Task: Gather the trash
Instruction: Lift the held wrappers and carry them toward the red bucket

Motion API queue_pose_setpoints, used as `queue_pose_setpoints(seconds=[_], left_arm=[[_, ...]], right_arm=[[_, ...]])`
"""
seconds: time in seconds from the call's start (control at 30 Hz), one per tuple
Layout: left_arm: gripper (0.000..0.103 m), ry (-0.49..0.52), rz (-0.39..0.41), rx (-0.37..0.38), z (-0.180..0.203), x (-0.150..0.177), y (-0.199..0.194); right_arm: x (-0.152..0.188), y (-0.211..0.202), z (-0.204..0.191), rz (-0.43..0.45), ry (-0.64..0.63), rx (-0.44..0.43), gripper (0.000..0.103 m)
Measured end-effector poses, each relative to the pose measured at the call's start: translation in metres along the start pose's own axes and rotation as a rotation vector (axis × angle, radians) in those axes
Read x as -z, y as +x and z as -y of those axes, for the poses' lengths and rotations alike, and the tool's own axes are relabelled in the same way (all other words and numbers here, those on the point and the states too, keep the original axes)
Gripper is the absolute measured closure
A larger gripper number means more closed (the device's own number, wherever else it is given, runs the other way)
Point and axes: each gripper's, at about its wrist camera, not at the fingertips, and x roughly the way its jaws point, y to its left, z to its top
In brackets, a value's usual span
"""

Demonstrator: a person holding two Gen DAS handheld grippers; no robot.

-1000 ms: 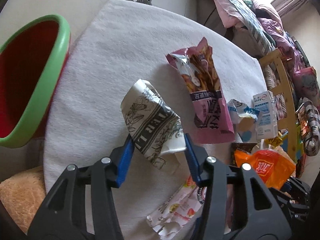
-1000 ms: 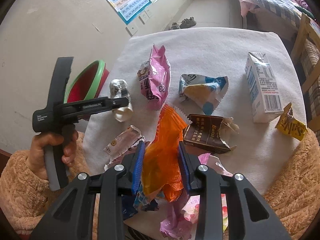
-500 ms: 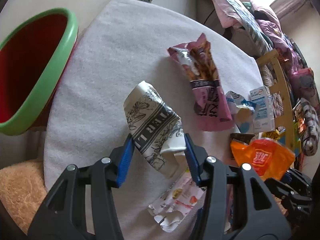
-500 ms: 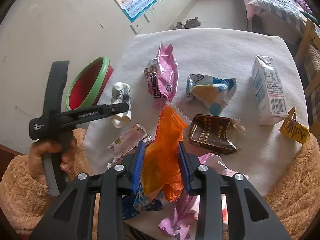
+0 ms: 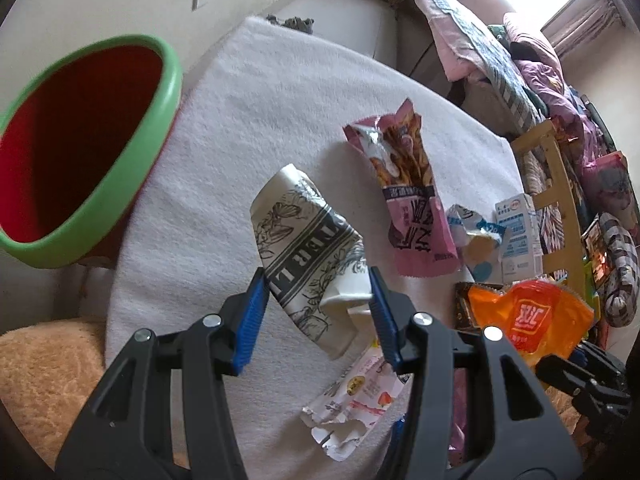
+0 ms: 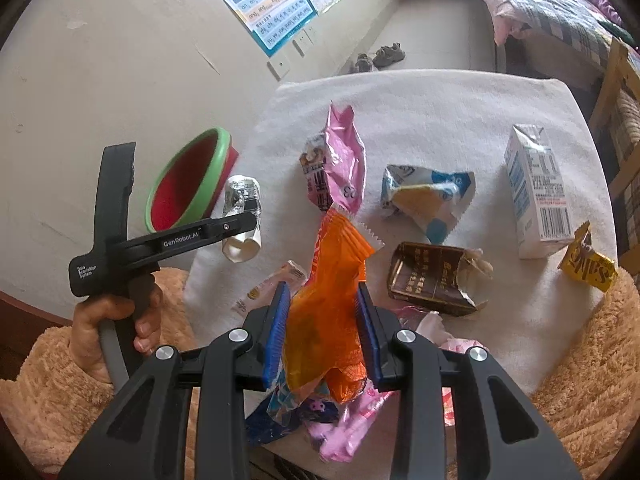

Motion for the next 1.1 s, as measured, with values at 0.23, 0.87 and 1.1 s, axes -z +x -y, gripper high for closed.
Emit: queue_pose_setpoints(seconds=[0.23, 0.87, 1.1], left_arm=[[0.056, -0.009, 0.036, -0.003, 0.0, -0.001, -0.014], [0.056, -0.042, 0.062, -0.005, -0.011, 0.006, -0.026], [0.056, -0.084, 0.076, 0.021, -0.019, 0.007, -0.037]], right_arm=[[-0.002, -0.003, -0.004, 0.005, 0.002, -0.014, 0.071], [-0.004, -0.004, -0.012, 0.004, -0.017, -0.02, 0.071], [-0.007, -0.001, -0.018, 0.005, -0.034, -0.021, 0.071]])
